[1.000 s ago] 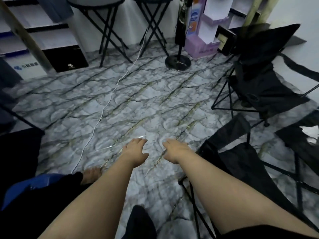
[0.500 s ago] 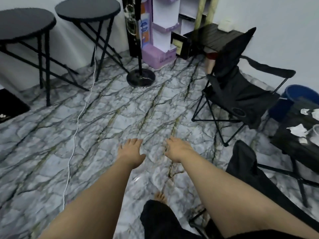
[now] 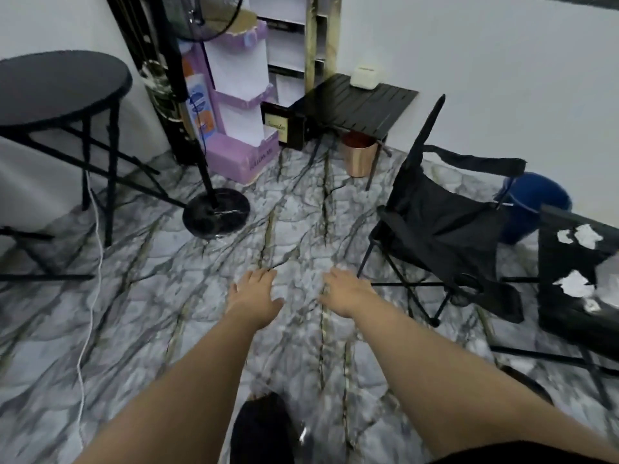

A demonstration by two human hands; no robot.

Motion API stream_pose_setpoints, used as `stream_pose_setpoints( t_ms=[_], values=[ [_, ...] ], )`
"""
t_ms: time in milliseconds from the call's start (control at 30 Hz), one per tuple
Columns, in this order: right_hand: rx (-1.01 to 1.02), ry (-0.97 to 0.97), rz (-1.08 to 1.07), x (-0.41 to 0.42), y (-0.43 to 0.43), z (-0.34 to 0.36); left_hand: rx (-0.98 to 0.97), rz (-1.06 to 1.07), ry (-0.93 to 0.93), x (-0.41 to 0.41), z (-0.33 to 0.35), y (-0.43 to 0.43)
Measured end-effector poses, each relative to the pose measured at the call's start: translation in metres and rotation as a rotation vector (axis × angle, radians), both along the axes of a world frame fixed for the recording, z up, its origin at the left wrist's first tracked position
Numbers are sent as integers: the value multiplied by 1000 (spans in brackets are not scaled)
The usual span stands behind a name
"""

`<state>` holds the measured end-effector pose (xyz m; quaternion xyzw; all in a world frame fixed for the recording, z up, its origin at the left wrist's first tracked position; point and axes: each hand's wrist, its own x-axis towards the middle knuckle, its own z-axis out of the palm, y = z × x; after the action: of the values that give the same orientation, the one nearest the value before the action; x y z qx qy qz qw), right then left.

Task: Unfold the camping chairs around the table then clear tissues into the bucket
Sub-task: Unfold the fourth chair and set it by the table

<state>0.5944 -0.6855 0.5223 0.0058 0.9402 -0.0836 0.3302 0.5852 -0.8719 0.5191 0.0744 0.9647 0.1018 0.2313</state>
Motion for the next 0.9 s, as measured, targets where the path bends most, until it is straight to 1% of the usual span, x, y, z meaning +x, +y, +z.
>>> stream_pose_setpoints(
  t_ms=[133, 267, 367, 467, 567, 700, 767, 900],
  values=[
    [-25, -1, -142, -72, -8, 6, 11, -131, 10, -96, 3, -10],
    [-28, 19, -276, -124, -7, 14, 36, -247, 38, -180, 9, -1],
    [-12, 20, -390, -151, 9, 10, 57, -349, 8, -226, 4, 20],
    [7, 10, -524, -166, 37, 3, 103, -470, 25, -260, 1, 51],
    [26, 7, -649, -178, 71, 4, 117, -528, 29, -303, 6, 92],
    [60, 104, -806, -194, 124, 25, 177, -622, 117, -356, 22, 163],
    [69, 188, -900, -199, 150, 39, 223, -690, 125, -368, 30, 201],
    [36, 330, -1047, -217, 186, 62, 274, -821, 205, -389, 42, 262]
  ],
)
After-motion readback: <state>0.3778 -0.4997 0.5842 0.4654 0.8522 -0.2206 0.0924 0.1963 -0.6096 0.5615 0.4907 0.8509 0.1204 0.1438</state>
